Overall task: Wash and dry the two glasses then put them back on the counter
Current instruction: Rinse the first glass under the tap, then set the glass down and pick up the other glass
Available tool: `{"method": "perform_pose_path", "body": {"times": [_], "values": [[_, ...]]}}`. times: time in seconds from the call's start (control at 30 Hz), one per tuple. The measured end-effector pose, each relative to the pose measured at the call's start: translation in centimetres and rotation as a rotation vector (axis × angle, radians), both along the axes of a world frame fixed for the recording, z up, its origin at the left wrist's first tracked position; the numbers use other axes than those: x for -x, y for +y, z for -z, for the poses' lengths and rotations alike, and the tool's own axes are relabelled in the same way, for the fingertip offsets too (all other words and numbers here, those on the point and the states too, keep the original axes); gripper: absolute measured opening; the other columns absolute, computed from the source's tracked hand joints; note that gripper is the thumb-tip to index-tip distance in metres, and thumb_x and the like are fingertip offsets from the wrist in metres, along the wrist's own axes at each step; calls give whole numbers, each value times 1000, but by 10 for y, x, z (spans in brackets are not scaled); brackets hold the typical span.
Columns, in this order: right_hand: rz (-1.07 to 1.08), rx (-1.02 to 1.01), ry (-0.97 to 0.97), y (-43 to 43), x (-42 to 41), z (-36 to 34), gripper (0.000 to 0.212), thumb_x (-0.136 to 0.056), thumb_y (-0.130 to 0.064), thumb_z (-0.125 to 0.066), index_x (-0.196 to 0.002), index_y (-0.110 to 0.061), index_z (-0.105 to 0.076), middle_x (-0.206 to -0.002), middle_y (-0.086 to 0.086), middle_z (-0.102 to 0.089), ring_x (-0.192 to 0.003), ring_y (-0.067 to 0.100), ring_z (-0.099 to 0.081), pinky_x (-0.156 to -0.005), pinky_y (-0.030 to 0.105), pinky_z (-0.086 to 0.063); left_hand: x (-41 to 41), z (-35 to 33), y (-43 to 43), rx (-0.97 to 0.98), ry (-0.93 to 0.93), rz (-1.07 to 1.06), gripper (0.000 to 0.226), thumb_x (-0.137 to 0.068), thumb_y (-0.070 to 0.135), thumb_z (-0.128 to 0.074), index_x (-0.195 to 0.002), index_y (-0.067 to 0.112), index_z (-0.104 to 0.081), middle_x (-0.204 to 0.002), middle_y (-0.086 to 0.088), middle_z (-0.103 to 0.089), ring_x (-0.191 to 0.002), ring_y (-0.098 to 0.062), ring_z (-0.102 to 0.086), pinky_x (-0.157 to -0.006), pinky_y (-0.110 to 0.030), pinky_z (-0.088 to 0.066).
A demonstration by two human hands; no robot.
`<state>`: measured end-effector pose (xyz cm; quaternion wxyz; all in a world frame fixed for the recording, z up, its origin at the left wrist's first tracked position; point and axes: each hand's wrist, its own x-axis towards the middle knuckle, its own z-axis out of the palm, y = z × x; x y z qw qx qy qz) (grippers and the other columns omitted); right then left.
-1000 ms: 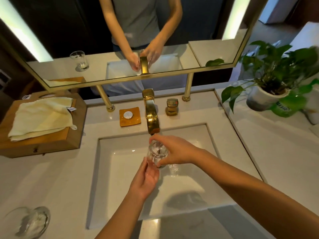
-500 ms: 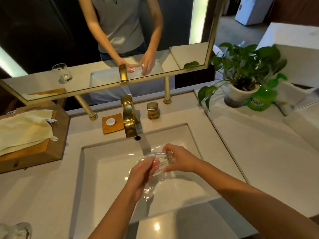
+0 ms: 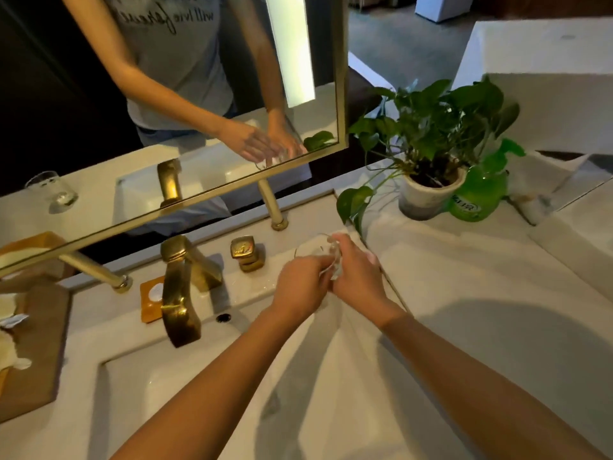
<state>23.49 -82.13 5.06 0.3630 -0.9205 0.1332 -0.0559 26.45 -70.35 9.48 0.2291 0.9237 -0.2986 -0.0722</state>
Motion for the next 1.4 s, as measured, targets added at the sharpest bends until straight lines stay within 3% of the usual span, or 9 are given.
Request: {"method": "perform_pose_path", "body": {"times": [0.2, 0.43, 0.7, 0.83, 0.93, 1.0, 1.1, 1.27, 1.4], "values": [[115, 42, 107, -19, -27, 20, 63, -85, -25, -62, -140, -33, -32, -139, 2, -52, -136, 22, -35, -115, 39, -18, -31, 15, -32, -86, -68, 47, 21, -93, 26, -54, -104, 30, -71, -87, 5, -73, -76, -11, -61, -75, -26, -46], [209, 112, 140, -34, -62, 20, 37, -89, -22, -59, -126, -27, -53, -132, 0, -57, -130, 23, -41, -101, 37, -29, -65, 17, -60, -114, -150, 24, 20, -94, 24, -53, -102, 28, -71, -76, 3, -68, -69, -15, -59, -64, -22, -34], [280, 168, 158, -34, -74, 26, 34, -93, -29, -56, -127, -27, -54, -133, -1, -57, -131, 22, -41, -101, 34, -31, -80, 24, -68, -107, -267, 85, 18, -93, 19, -57, -107, 22, -69, -73, -2, -69, -67, -21, -62, -76, -32, -47], [266, 203, 172, -35, -74, 29, 33, -93, -29, -57, -125, -25, -54, -132, 1, -58, -130, 23, -42, -102, 35, -32, -78, 23, -68, -96, -251, 85, 19, -92, 16, -58, -108, 22, -68, -74, -3, -68, -70, -20, -62, -80, -31, -45], [244, 179, 170, -36, -72, 33, 35, -92, -27, -59, -125, -23, -54, -133, 2, -57, -131, 22, -40, -104, 35, -30, -73, 20, -65, -35, -189, 74, 30, -96, 19, -51, -124, 21, -61, -86, -6, -70, -84, -22, -61, -84, -26, -36], [219, 129, 166, -38, -69, 33, 43, -90, -26, -60, -132, -21, -49, -137, 4, -54, -134, 23, -37, -107, 36, -28, -67, 19, -60, 30, -93, 55, 40, -97, 21, -49, -137, 16, -49, -112, -10, -67, -108, -24, -57, -97, -27, -32], [181, 8, 134, -39, -55, 32, 61, -89, -29, -62, -144, -18, -37, -145, 7, -47, -137, 26, -34, -112, 39, -26, -55, 22, -43, 103, -36, 14, 57, -96, 28, -51, -148, 14, -31, -153, -7, -36, -144, -20, -26, -119, -36, -20], [95, 11, 66, -29, -10, 29, 71, -88, -28, -63, -148, -18, -26, -147, 7, -43, -133, 28, -38, -111, 42, -33, -13, 29, 3, 85, -42, -65, 64, -97, 33, -48, -151, 16, -18, -160, -4, -18, -148, -19, -10, -120, -36, -10], [-13, 171, 103, -10, 27, 22, 67, -94, -35, -54, -150, -17, -22, -156, 7, -28, -143, 26, -22, -117, 42, -23, 25, 41, 43, -94, 16, -100, 69, -98, 40, -41, -153, 19, -5, -162, -2, 0, -149, -21, 4, -121, -40, -2]]}}
